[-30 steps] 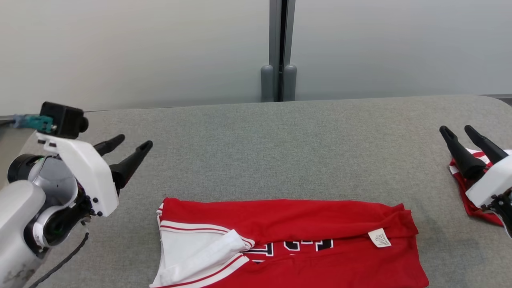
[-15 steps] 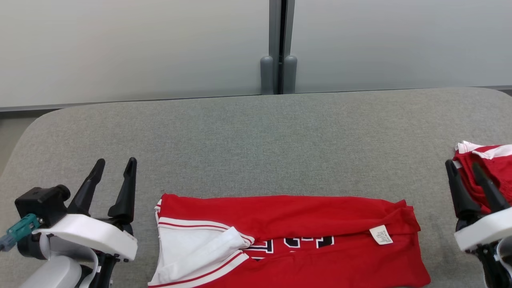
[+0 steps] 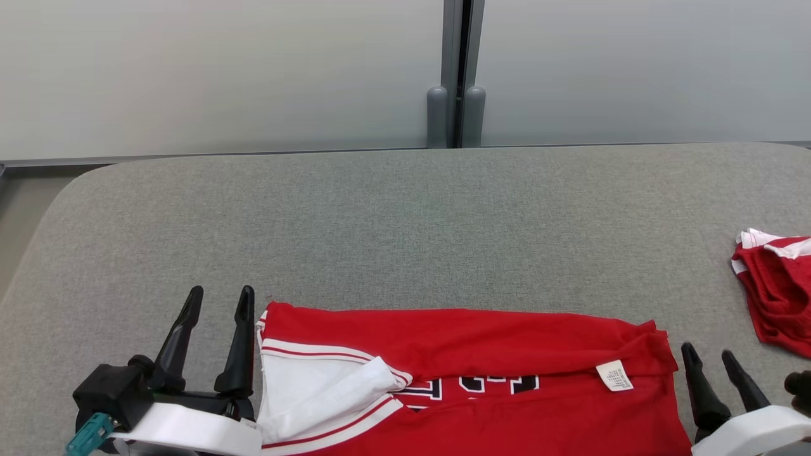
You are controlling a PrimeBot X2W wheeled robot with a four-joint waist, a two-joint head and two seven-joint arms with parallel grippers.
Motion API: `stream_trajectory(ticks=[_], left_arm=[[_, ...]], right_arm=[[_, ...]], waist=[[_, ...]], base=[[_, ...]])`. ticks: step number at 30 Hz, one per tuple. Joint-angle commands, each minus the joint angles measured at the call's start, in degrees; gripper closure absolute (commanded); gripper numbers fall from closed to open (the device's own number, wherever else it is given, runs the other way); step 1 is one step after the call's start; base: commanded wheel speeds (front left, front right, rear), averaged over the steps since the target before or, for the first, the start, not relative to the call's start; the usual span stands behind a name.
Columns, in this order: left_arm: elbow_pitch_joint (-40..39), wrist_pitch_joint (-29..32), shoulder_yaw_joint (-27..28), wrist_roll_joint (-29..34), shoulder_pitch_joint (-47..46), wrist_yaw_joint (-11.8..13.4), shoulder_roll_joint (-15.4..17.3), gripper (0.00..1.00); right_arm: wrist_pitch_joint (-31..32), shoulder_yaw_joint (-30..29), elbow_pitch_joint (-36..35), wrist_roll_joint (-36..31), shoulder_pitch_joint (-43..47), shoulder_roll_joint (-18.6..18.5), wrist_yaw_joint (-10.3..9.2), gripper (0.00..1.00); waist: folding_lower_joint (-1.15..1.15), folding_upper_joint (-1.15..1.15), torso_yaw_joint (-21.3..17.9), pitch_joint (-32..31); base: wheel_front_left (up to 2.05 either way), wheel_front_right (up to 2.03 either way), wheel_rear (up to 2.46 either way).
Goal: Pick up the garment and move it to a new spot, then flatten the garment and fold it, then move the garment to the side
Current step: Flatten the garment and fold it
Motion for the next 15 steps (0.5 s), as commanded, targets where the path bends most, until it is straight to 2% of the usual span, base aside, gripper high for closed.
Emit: stream_trajectory(ticks=[1, 8, 15], left_arm=[[0.65, -0.04, 1.13, 1.39, 0.34, -1.10, -0.77, 0.00], [2.65, -0.05, 2.68, 4.29, 0.56, -4.19, -2.84, 0.00], [3.59, -0.05, 2.99, 5.64, 0.58, -5.26, -3.56, 0.00]], right_arm=[[1.83, 0.54, 1.94, 0.68, -1.24, 0.58, 0.04, 0.00], [5.84, 2.35, 9.32, 3.76, -4.25, 1.61, 0.03, 0.00], [6.76, 2.71, 14.64, 6.61, -5.42, 2.92, 0.03, 0.00]], waist=[[0.00, 0.00, -0.01, -0.03], [0.00, 0.00, 0.63, -0.19], [0.00, 0.00, 1.69, -0.28]], base=[[0.00, 0.00, 0.00], [0.00, 0.00, 0.00], [0.00, 0.00, 0.00]])
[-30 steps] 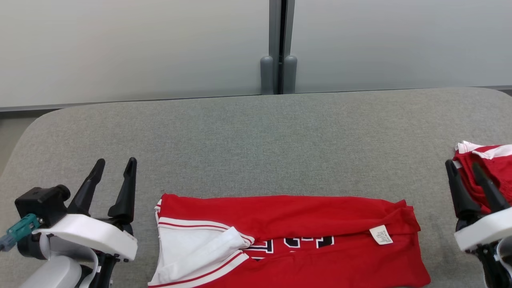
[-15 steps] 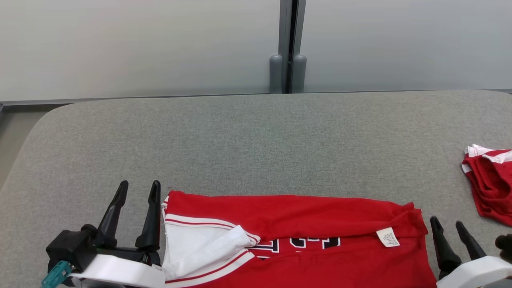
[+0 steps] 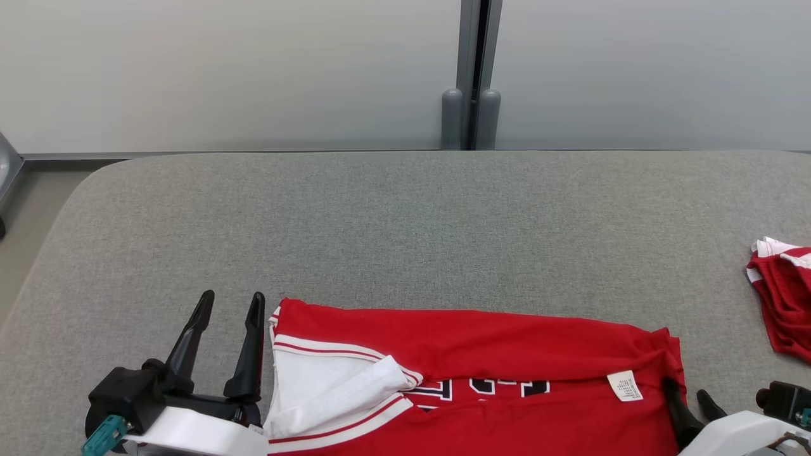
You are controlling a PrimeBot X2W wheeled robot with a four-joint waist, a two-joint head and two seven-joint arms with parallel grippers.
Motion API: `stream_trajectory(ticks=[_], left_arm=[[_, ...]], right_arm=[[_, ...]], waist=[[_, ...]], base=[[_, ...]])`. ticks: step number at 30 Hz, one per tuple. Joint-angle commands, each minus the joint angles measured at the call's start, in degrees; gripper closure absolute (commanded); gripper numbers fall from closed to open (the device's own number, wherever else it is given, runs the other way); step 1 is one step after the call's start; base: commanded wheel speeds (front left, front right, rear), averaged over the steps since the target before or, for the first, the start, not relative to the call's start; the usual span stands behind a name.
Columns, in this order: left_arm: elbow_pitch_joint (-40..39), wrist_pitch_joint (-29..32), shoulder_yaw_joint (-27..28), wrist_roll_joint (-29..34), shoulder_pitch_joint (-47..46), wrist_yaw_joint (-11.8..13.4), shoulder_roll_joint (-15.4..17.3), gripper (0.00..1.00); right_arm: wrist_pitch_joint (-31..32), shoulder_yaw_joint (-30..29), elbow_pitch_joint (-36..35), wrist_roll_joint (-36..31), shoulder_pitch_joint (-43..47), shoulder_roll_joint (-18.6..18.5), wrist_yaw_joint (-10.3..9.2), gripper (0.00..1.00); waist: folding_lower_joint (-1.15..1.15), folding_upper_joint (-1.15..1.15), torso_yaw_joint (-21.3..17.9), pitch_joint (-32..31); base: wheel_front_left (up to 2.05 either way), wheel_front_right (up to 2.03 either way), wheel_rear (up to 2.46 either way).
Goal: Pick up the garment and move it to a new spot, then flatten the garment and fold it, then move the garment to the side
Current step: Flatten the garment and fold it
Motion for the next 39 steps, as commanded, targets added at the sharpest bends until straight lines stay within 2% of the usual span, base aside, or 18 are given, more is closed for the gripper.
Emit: stream_trajectory(ticks=[1, 9, 10, 11, 12, 13, 24, 35, 39], left_arm=[[0.28, -0.05, 0.16, 0.26, 0.33, -0.27, -0.05, 0.00], [1.13, -0.05, -0.03, 0.83, -0.21, -0.85, -0.45, 0.00], [1.22, -0.05, -0.10, 0.91, -0.26, -0.93, -0.50, 0.00], [1.35, -0.05, -0.18, 0.97, -0.32, -0.91, -0.53, 0.00], [1.44, -0.04, -0.26, 0.98, -0.38, -0.97, -0.59, 0.00], [1.51, -0.05, -0.31, 0.99, -0.36, -1.02, -0.67, 0.00], [1.34, -0.05, 0.69, 1.49, -0.41, -1.11, -1.73, 0.00], [2.15, -0.05, 4.10, 3.93, 1.20, -2.07, -4.19, 0.00], [2.69, -0.05, 5.11, 5.05, 1.69, -2.64, -5.38, 0.00]], right_arm=[[0.66, 0.23, 0.76, 0.78, -0.51, -0.03, 0.04, 0.00], [5.03, 2.52, 5.12, 4.36, -2.63, 1.21, 0.03, 0.00], [5.59, 2.95, 5.28, 4.70, -2.70, 1.40, 0.03, 0.06], [5.58, 3.41, 5.20, 5.00, -2.74, 1.32, 0.04, 0.55], [5.36, 3.77, 5.01, 5.39, -2.86, 1.30, 0.04, 0.89], [5.13, 4.13, 4.75, 5.66, -2.87, 1.24, 0.04, 1.00], [-2.98, 5.96, -2.69, 8.95, -4.49, -3.09, 0.04, 1.00], [-5.21, 4.36, -1.27, 9.75, -6.53, -11.15, 0.03, 1.00], [-5.71, 4.14, -2.24, 9.38, -7.23, -12.85, 0.04, 1.00]], waist=[[0.00, 0.00, 0.19, 0.06], [0.00, 0.00, 0.91, 0.45], [0.00, 0.00, 1.02, 0.47], [0.00, 0.00, 1.14, 0.50], [0.00, 0.00, 1.25, 0.51], [0.00, 0.00, 1.35, 0.47], [0.00, 0.00, 0.84, 0.95], [0.00, 0.00, -0.38, -0.20], [0.00, 0.00, -0.42, -0.67]], base=[[0.00, 0.00, 0.00], [0.00, 0.00, 0.00], [0.00, 0.00, 0.00], [0.00, 0.00, 0.00], [0.00, 0.00, 0.00], [0.00, 0.00, 0.00], [0.00, 0.00, 0.00], [0.00, 0.00, 0.00], [0.00, 0.00, 0.00]])
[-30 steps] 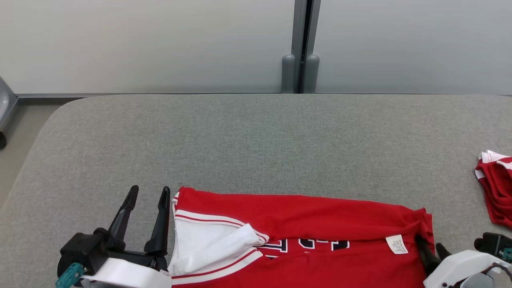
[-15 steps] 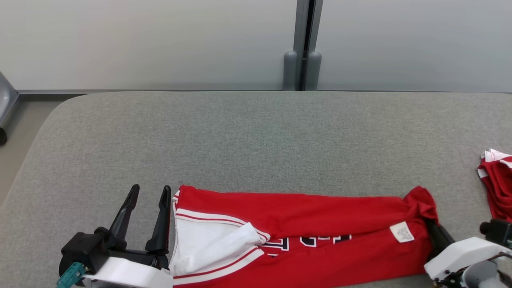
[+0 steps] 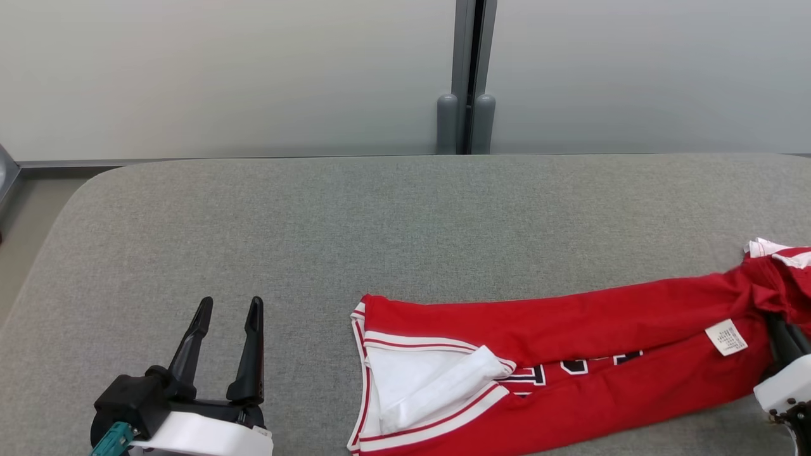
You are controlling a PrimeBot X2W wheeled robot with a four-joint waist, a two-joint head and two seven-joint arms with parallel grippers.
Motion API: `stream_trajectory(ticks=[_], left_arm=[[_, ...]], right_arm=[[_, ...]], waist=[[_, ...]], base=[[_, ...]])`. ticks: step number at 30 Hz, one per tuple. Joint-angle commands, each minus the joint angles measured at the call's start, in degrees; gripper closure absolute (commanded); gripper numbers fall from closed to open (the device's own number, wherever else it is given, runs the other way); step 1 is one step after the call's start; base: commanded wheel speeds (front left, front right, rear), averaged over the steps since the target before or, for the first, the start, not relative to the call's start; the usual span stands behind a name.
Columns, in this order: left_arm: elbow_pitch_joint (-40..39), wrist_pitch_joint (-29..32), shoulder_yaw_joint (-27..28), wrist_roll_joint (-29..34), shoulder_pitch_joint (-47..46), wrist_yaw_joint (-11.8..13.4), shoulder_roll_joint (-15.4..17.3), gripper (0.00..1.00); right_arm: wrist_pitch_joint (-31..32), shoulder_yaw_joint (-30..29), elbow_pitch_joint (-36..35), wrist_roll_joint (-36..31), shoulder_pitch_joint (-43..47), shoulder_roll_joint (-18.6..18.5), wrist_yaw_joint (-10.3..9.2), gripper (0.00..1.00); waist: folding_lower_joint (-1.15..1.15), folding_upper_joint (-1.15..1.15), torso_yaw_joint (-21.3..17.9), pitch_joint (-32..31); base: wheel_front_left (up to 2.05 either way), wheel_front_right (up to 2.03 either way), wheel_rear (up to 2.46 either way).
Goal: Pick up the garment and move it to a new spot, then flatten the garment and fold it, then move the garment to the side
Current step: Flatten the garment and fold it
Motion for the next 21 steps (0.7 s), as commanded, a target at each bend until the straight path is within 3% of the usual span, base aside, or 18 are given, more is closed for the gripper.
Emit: stream_trajectory(ticks=[1, 11, 21], left_arm=[[0.28, -0.05, 0.59, 0.63, 0.57, -0.39, -0.35, 0.00], [2.26, -0.05, 1.92, 2.06, 1.39, -1.96, -1.53, 0.00], [3.96, 0.05, 1.46, 2.44, 0.36, -2.89, -1.51, 0.00]], right_arm=[[-0.67, -0.09, -1.29, -0.34, -0.78, -0.34, 0.04, 1.00], [-1.58, 0.81, -11.00, -4.67, 1.34, 1.55, 0.04, 1.00], [4.04, 4.55, -21.99, -10.23, 2.78, 8.98, 0.04, 1.00]], waist=[[0.00, 0.00, 0.03, -0.20], [0.00, 0.00, 0.51, -1.82], [0.00, 0.00, 4.85, -1.72]], base=[[0.00, 0.00, 0.00], [0.00, 0.00, 0.00], [0.00, 0.00, 0.00]])
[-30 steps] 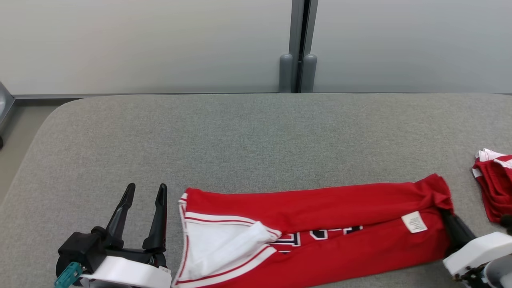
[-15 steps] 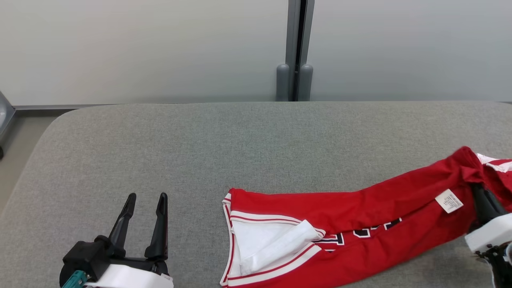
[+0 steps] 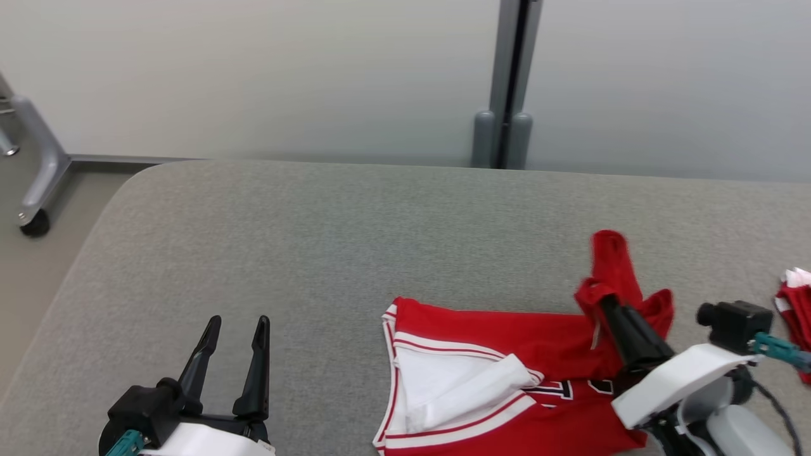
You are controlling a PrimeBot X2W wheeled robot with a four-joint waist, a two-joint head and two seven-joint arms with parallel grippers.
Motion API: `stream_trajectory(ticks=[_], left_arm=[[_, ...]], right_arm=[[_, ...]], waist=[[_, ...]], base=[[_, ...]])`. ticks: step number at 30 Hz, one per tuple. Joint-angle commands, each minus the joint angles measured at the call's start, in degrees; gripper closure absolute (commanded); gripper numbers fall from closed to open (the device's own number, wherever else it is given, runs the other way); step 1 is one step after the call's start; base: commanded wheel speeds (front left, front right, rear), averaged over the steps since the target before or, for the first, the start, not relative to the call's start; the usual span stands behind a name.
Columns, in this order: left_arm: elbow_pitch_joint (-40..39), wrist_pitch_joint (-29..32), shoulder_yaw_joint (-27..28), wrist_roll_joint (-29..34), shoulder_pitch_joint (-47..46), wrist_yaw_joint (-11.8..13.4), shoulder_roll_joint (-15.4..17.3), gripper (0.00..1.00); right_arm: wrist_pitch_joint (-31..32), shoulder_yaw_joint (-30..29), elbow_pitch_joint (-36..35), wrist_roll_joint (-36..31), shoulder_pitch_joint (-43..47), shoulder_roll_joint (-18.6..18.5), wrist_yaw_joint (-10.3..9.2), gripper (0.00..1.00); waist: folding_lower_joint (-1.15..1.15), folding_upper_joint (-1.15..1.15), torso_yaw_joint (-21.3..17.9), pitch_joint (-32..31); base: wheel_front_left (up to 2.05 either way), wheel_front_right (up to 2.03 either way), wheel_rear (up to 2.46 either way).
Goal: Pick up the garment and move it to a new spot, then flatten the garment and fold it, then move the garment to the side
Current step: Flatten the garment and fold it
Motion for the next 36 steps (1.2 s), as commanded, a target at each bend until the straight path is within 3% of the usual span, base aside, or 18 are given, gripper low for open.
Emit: stream_trajectory(ticks=[1, 12, 22, 23, 24, 25, 26, 31, 36], left_arm=[[0.34, 0.10, -0.05, 0.35, -1.06, -0.43, 0.15, 0.00], [2.86, 0.24, -1.58, -0.12, -3.63, -1.38, -0.66, 0.00], [4.60, 0.09, -1.81, -0.48, -5.05, -1.57, -0.91, 0.00], [4.80, 0.08, -1.88, -0.55, -5.14, -1.65, -0.97, 0.00], [4.98, 0.07, -1.95, -0.57, -5.19, -1.73, -1.02, 0.00], [5.08, 0.05, -1.95, -0.56, -5.21, -1.76, -1.03, 0.00], [5.17, 0.04, -1.91, -0.57, -5.25, -1.79, -0.98, 0.00], [5.55, 0.04, -1.69, -0.60, -5.28, -1.81, -0.59, 0.00], [5.69, -0.01, -1.38, -0.57, -4.33, -1.91, -0.19, 0.00]], right_arm=[[1.23, 0.85, -1.02, -0.80, -0.12, 1.14, 0.04, 1.00], [4.26, 6.72, 4.42, -1.24, -3.60, 9.62, 0.04, 1.00], [4.44, 13.25, 14.63, 0.90, -8.03, 13.54, 0.04, 1.00], [4.21, 13.67, 15.80, 1.14, -8.32, 13.82, 0.04, 0.92], [3.94, 14.16, 16.75, 1.34, -8.60, 14.07, 0.04, 0.62], [3.66, 14.78, 17.34, 1.71, -8.88, 14.38, 0.04, 0.07], [3.33, 15.33, 17.78, 2.30, -9.14, 14.66, 0.04, 0.00], [1.12, 17.00, 16.99, 4.02, -10.22, 14.64, 0.04, 0.00], [-2.33, 16.62, 12.52, 6.15, -10.39, 11.42, 0.04, 0.00]], waist=[[0.00, 0.00, 1.81, 0.42], [0.00, 0.00, 10.24, 2.38], [0.00, 0.00, 12.06, 3.61], [0.00, 0.00, 11.96, 3.62], [0.00, 0.00, 11.81, 3.54], [0.00, 0.00, 11.59, 3.50], [0.00, 0.00, 11.28, 3.45], [0.00, 0.00, 9.69, 2.88], [0.00, 0.00, 7.08, 1.38]], base=[[0.00, 0.00, 0.00], [0.00, 0.00, 0.00], [0.00, 0.00, 0.00], [0.00, 0.00, 0.00], [0.00, 0.00, 0.00], [0.00, 0.00, 0.00], [0.00, 0.00, 0.00], [0.00, 0.00, 0.00], [0.00, 0.00, 0.00]])
